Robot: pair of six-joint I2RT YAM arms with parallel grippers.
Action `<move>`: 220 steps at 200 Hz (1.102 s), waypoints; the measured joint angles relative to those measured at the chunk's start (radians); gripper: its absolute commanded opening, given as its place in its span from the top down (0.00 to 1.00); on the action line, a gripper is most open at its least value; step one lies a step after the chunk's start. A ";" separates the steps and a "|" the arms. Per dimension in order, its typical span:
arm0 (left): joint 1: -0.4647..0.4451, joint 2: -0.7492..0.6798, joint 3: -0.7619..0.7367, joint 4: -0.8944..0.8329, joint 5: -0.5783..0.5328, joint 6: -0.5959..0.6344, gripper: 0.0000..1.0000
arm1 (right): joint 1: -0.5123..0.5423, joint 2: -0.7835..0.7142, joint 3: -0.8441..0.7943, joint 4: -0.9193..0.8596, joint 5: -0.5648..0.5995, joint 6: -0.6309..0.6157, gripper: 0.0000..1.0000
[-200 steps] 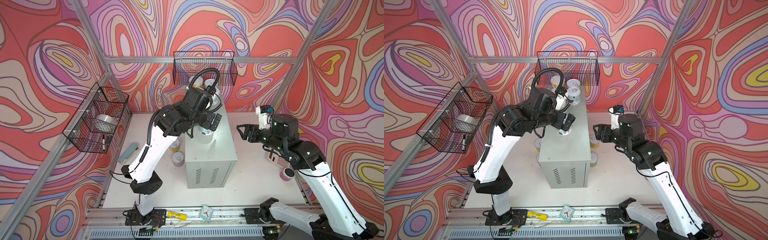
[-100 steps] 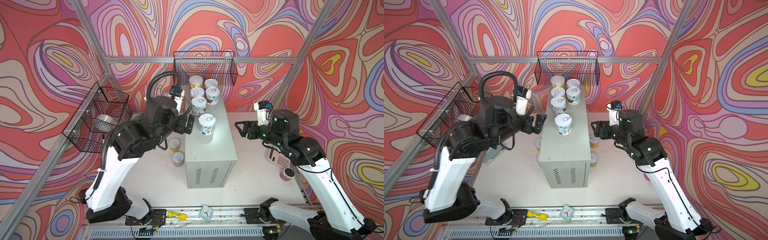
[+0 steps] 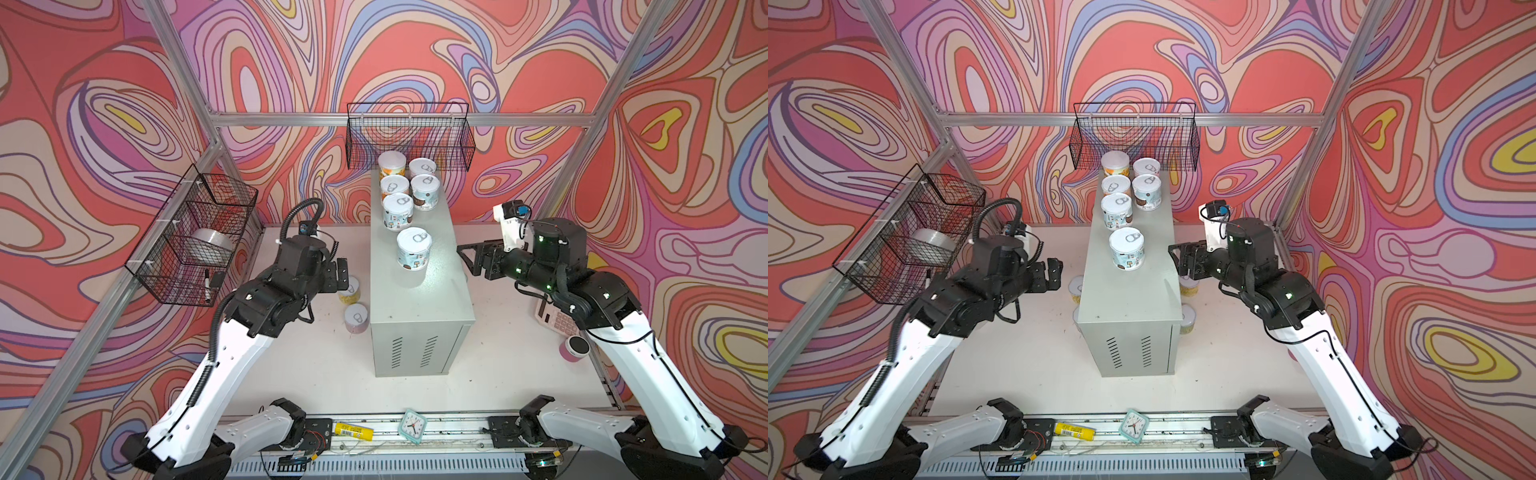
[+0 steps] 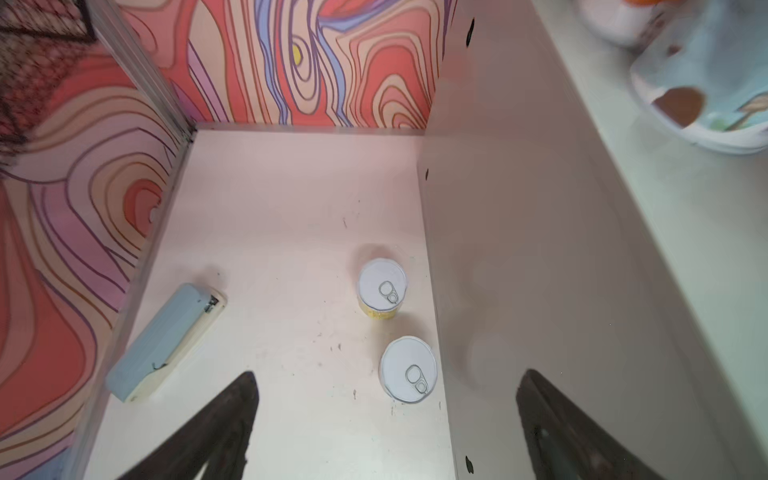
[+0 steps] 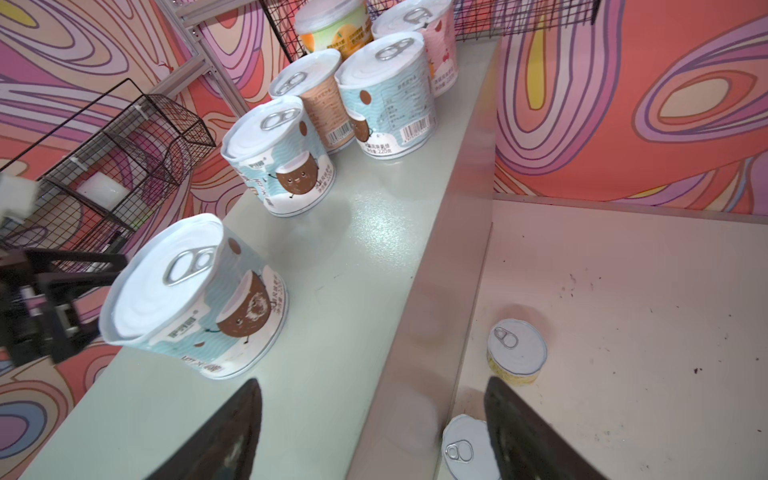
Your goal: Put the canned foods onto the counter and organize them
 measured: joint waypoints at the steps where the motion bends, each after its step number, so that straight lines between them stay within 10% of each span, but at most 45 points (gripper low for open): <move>1: 0.000 0.001 -0.002 0.002 0.001 0.000 0.03 | 0.001 0.000 0.001 0.000 -0.001 0.000 0.11; 123: 0.099 -0.095 -0.208 0.173 0.148 -0.051 0.04 | 0.352 0.220 0.188 0.055 0.176 -0.053 0.15; 220: 0.130 -0.086 -0.232 0.241 0.229 -0.055 0.04 | 0.364 0.304 0.228 0.011 0.382 -0.037 0.17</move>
